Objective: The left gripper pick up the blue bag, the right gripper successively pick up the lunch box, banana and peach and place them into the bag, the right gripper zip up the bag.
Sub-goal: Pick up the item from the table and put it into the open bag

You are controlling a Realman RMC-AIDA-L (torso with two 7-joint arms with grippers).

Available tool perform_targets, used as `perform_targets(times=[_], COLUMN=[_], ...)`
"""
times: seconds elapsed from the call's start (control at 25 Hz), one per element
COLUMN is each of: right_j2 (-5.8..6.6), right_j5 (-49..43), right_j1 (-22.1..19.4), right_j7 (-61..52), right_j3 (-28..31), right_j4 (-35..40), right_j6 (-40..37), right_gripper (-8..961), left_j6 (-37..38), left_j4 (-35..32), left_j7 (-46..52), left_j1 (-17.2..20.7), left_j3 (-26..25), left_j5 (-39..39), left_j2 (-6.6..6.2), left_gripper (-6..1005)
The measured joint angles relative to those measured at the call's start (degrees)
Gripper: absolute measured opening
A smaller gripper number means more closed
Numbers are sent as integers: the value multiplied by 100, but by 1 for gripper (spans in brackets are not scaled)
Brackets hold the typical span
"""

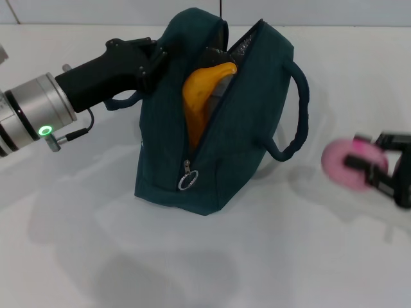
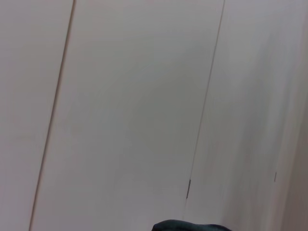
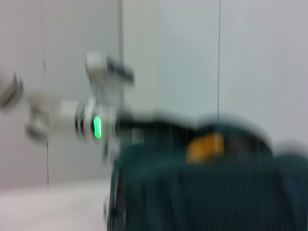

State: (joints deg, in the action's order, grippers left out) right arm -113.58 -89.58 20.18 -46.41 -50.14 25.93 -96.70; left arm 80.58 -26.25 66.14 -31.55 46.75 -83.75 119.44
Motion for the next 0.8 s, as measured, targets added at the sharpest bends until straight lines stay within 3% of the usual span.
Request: perform_targets(times=[0.2, 0.4, 0.6, 0.8], right_j2=[-151, -161, -163, -191], right_j5=[440, 464, 455, 458], right_j1=[518, 1365, 2035, 2417], right_j7=[-336, -1211, -1921, -2389], right_j3=[490, 385, -242, -1032], right_j4=[-2, 2, 181, 376], right_j6=[-440, -389, -92, 483], right_gripper=[259, 240, 216, 170], left_j6=[6, 197, 400, 421], left_j4=[21, -21, -35, -40], left_j7=[-51, -43, 5, 8], left_j1=[-8, -26, -72, -74], left_j3=[0, 34, 28, 37], left_j5=[1, 174, 226, 229], left_j2=[6, 12, 6, 11], left_gripper=[43, 43, 43, 43])
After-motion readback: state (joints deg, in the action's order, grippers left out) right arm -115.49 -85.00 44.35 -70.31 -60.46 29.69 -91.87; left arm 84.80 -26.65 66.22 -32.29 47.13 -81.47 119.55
